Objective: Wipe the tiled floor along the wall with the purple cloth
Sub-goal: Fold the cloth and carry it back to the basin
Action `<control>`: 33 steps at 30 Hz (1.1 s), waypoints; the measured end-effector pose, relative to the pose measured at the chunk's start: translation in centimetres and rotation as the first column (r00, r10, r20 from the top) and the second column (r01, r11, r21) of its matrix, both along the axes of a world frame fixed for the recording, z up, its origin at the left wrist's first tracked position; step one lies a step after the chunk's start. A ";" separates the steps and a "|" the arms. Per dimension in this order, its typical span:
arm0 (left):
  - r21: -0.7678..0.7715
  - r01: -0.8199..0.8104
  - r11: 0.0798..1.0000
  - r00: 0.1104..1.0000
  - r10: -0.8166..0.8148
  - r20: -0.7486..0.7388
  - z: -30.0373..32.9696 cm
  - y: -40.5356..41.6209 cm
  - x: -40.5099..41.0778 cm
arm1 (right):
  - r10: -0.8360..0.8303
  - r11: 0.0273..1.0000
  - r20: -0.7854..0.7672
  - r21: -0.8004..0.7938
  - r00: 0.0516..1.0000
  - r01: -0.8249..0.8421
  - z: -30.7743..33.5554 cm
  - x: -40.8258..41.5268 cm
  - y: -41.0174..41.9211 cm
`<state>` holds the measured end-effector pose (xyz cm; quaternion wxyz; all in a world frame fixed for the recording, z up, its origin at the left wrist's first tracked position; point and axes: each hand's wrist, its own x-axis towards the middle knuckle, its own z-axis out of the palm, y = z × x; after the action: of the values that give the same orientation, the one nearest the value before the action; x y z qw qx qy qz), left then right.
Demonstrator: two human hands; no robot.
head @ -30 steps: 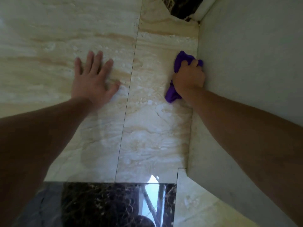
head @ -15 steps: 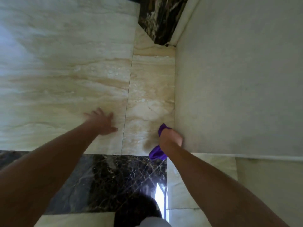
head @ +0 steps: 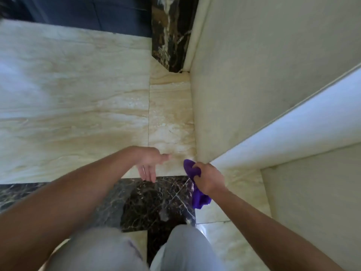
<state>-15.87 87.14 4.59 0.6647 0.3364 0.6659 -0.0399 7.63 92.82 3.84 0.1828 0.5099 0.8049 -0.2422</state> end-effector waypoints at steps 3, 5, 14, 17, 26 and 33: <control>0.081 -0.063 0.995 0.998 0.061 0.022 4.7 2.2 3.3 | 0.046 0.997 -0.176 0.070 0.983 -0.034 5.3 1.5 -0.3; 0.141 -0.180 0.974 0.983 0.173 0.057 7.4 3.4 5.6 | 0.076 0.990 -0.256 0.134 0.964 -0.043 8.9 2.5 -0.7; -0.032 -0.665 0.747 0.656 0.603 0.455 22.6 -0.1 15.9 | 0.037 0.969 -0.419 0.236 0.907 0.070 26.4 9.2 -5.3; 0.005 -0.752 0.659 0.580 0.659 0.479 27.4 -1.6 19.5 | -0.009 0.989 -0.422 0.130 0.907 0.070 32.1 12.6 -7.1; 0.051 -0.661 0.749 0.681 0.570 0.459 43.8 -6.6 29.9 | -0.879 0.440 -0.370 -0.385 0.301 0.811 47.0 25.2 -14.7; -0.028 -0.492 0.870 0.733 0.431 0.526 52.4 -10.8 40.3 | -0.820 -0.102 -0.212 -0.860 -0.532 0.500 54.2 32.5 -24.1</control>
<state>24.38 76.33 56.99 0.7869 0.1956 0.5263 0.2560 40.17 68.68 58.02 -0.4046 0.6663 0.0479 -0.6245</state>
